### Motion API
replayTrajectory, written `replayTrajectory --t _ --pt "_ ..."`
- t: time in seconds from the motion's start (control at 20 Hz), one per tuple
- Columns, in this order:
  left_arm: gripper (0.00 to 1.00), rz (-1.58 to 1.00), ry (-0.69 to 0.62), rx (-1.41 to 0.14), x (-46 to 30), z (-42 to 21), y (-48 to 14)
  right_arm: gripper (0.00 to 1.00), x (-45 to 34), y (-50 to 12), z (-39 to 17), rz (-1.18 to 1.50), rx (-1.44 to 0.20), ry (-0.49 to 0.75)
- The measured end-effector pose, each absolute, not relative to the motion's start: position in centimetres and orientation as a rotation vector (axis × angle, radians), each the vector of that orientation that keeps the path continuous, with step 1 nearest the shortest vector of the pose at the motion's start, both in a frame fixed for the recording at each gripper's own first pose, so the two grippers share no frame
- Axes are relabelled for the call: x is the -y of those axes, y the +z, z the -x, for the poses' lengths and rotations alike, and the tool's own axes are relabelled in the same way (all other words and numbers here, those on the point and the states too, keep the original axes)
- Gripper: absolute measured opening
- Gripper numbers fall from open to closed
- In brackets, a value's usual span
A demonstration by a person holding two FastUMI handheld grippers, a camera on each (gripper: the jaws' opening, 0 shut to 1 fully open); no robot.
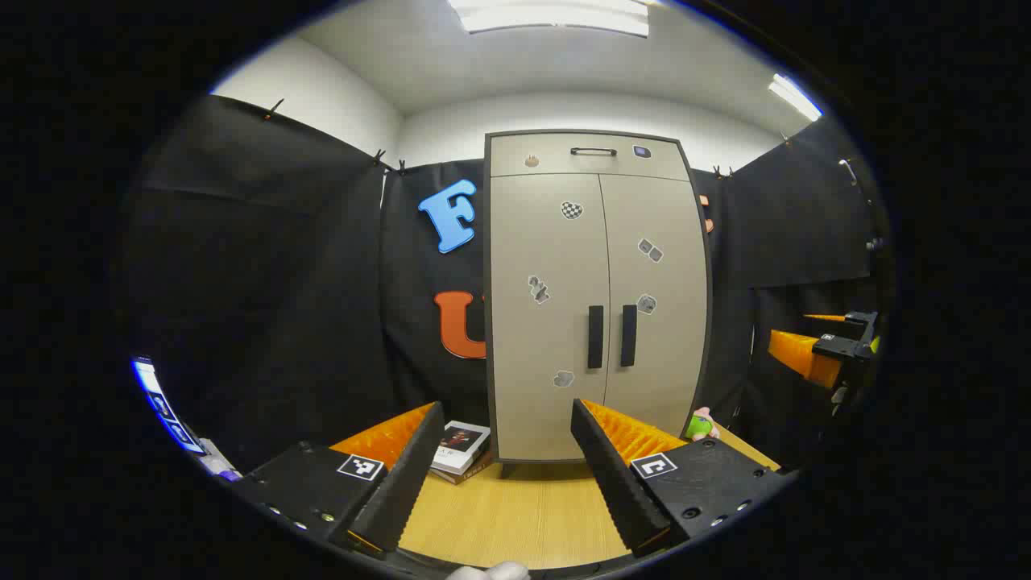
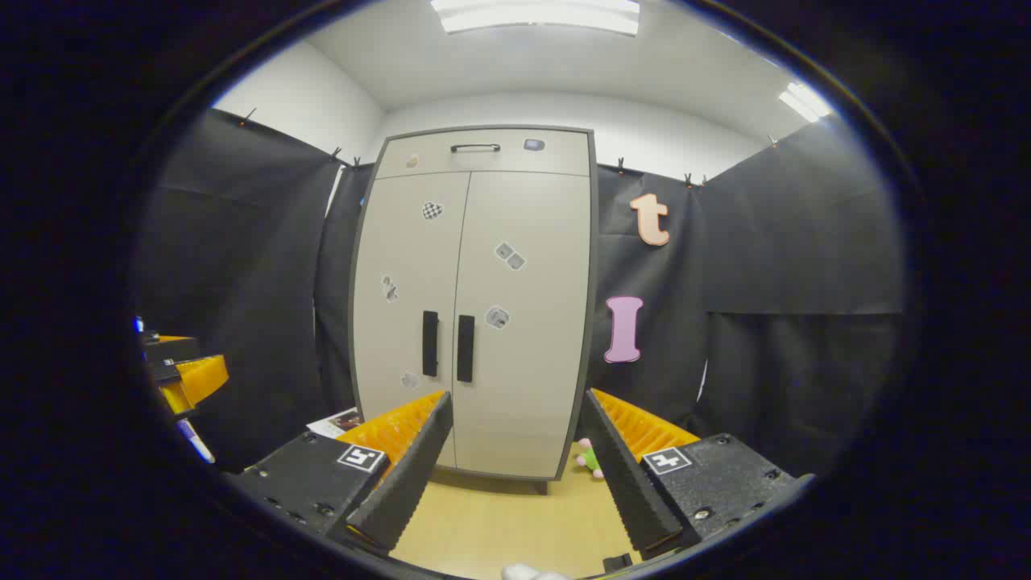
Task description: Open the right door of the double-door shoe cabinet with the right hand, and open the left door with the left hand.
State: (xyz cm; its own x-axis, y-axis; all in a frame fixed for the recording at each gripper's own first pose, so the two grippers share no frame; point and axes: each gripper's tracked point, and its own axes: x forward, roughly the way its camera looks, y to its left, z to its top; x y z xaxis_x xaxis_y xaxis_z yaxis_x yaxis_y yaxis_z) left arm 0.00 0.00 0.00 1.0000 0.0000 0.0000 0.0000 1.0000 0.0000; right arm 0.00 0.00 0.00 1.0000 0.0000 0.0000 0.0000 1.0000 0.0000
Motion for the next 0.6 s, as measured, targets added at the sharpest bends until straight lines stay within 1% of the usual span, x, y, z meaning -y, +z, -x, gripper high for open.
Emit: replayTrajectory --t 0.6 --pt "0.95 -0.004 -0.003 0.004 0.23 -0.21 0.16 1.00 0.24 0.39 0.13 0.003 0.008 -0.005"
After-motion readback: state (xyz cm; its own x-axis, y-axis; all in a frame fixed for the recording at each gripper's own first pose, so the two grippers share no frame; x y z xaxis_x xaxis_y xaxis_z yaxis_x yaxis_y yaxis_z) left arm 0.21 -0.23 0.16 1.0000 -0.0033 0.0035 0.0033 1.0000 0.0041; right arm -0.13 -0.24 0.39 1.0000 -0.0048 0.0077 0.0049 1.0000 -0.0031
